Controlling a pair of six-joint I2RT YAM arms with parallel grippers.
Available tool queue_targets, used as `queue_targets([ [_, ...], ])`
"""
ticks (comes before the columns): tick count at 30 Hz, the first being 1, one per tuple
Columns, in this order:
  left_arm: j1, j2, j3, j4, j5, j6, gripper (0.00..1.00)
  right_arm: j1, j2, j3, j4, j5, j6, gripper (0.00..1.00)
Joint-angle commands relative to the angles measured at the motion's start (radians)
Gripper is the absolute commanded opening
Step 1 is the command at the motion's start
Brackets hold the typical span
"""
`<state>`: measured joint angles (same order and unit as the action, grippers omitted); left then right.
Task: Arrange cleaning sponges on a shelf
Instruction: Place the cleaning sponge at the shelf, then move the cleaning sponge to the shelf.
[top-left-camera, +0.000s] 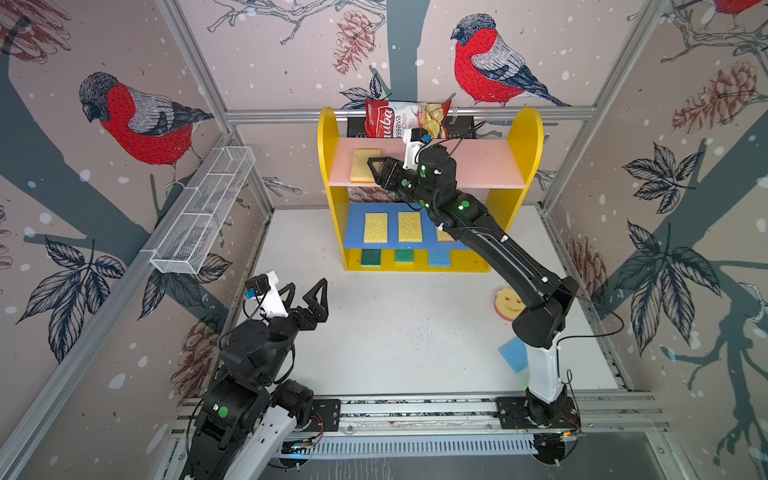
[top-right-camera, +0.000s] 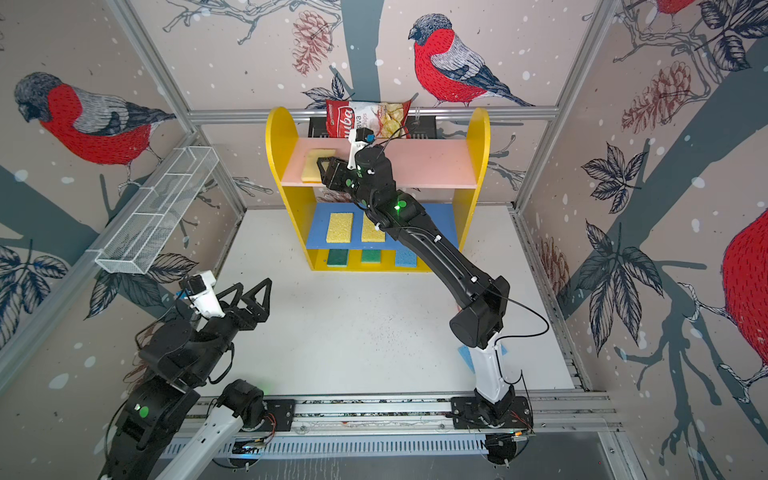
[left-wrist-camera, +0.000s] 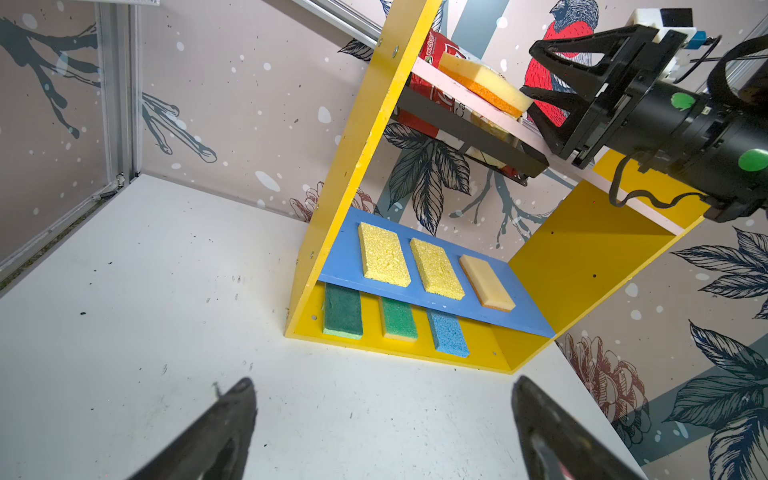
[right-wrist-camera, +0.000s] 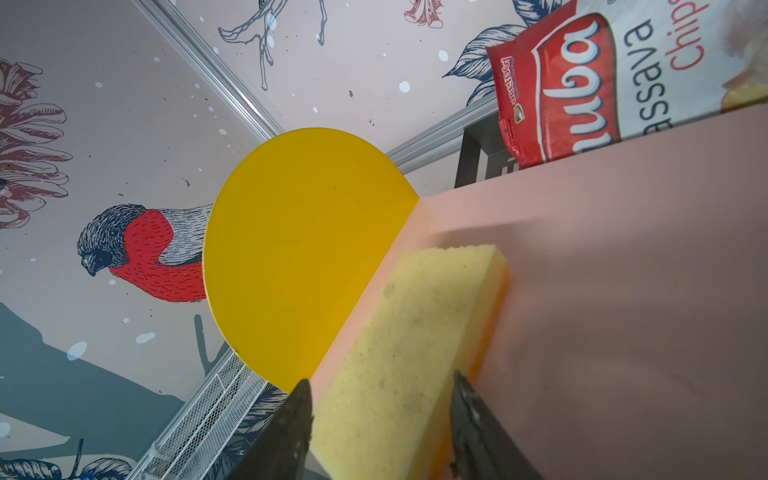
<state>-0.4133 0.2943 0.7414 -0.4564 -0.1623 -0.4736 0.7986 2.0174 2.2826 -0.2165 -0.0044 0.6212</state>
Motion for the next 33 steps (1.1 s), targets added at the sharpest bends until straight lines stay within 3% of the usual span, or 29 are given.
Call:
queue_targets([
  [1, 0.003, -0.006, 0.01, 0.004, -0.013, -0.005, 0.95, 0.007, -0.005, 0.015, -0.039, 0.042, -0.047, 0.54],
  [5, 0.002, -0.012, 0.012, -0.007, -0.024, -0.004, 0.95, 0.055, -0.048, -0.017, -0.05, 0.12, -0.121, 0.45],
  [9, 0.002, -0.014, 0.019, -0.011, -0.035, 0.004, 0.95, 0.122, -0.091, -0.071, -0.045, 0.194, -0.196, 0.19],
  [14, 0.002, -0.016, 0.024, -0.01, -0.039, 0.005, 0.95, 0.144, -0.102, -0.112, -0.032, 0.157, -0.202, 0.03],
  [33, 0.002, -0.023, 0.024, -0.027, -0.055, 0.01, 0.95, 0.07, 0.004, -0.041, -0.004, -0.04, -0.104, 0.01],
])
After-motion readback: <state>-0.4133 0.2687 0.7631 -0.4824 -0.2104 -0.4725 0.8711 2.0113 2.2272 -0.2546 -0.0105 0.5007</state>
